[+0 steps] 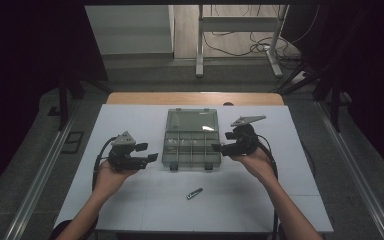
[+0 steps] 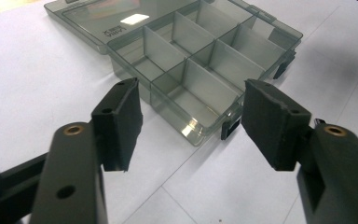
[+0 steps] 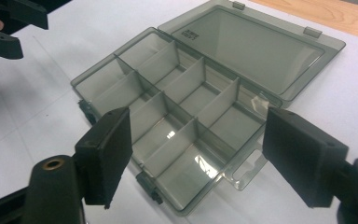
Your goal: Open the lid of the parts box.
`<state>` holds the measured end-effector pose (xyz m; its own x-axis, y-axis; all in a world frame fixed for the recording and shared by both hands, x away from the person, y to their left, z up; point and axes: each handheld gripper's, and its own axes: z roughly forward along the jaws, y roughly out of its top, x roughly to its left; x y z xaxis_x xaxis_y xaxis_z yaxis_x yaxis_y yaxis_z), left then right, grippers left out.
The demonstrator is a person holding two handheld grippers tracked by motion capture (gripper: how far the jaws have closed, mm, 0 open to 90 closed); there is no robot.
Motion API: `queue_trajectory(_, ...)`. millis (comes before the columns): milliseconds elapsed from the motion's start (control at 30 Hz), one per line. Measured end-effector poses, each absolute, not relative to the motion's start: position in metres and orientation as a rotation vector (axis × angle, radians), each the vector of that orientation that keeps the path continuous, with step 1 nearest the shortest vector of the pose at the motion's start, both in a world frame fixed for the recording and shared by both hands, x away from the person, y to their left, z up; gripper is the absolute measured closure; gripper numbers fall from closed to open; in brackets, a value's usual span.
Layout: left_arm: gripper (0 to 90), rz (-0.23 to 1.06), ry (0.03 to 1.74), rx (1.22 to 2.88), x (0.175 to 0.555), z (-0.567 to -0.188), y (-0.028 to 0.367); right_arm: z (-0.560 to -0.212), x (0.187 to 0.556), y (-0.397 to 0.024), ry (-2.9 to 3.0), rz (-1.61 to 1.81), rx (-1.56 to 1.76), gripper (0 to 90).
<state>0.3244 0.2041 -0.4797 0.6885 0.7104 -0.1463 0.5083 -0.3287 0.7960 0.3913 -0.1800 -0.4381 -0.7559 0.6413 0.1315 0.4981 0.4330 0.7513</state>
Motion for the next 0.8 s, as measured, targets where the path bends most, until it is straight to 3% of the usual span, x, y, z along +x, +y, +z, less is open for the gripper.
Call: queue_trajectory(800, 16.0, 0.301, 0.975, 1.981, 0.296, -0.481, 0.223, -0.446, 0.356, -0.198, 2.515, 1.233, 1.005, 3.7)
